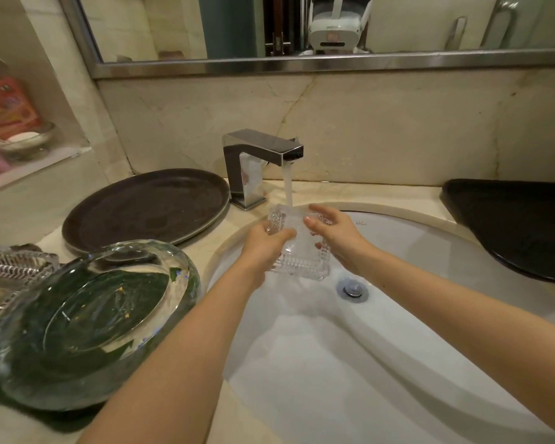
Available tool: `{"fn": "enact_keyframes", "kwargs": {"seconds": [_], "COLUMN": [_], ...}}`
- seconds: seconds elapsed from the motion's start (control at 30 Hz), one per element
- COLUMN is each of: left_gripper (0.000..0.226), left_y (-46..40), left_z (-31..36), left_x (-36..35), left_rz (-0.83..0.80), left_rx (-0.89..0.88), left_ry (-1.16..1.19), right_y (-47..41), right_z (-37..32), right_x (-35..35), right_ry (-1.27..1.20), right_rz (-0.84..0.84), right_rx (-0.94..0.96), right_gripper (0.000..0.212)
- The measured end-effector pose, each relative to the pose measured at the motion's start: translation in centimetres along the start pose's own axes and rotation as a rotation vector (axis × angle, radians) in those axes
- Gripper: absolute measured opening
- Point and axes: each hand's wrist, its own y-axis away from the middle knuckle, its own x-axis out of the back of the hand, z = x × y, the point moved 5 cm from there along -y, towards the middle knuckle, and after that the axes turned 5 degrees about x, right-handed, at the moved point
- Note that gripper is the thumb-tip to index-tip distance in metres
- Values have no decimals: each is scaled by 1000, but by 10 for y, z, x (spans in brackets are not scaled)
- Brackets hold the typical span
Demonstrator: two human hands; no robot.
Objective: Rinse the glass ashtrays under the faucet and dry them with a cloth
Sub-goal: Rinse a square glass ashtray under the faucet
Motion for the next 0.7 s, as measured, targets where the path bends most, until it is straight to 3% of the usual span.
{"fn": "enact_keyframes", "kwargs": {"seconds": [0.07, 0.13, 0.23, 0.33, 0.43, 0.53, 0.63, 0.7], "left_gripper": [36, 37, 33, 33, 44, 60, 99, 94], "left_y": [1, 0, -5, -8, -13, -11, -12, -13], "left_z": [2, 3, 2, 0, -2, -8, -14, -12], "left_x": [-4, -8, -9, -9, -6, -3, -5, -4], "left_rz": [-61, -99, -121, -130, -62, -9, -31, -1], "left_rx": [28, 41, 55, 62, 84, 203, 248, 203], "left_ry": [83, 120, 113, 159, 213, 154, 76, 69], "right_y": [-2, -2, -3, -3, 4, 8, 4, 1], "right_z": [1, 4, 8, 4, -4, -3, 1, 5], "right_x": [10, 16, 24, 33, 23, 1, -4, -2], "right_ry": [-212, -361, -417, -464, -378, -236, 1, 52], "right_rz": [48, -17, -117, -186, -259, -249, -181, -157], "right_rx": [-91, -176, -248, -256, -217, -204, -123, -59], "right_gripper": [56, 46, 17, 17, 18, 34, 48, 62]}}
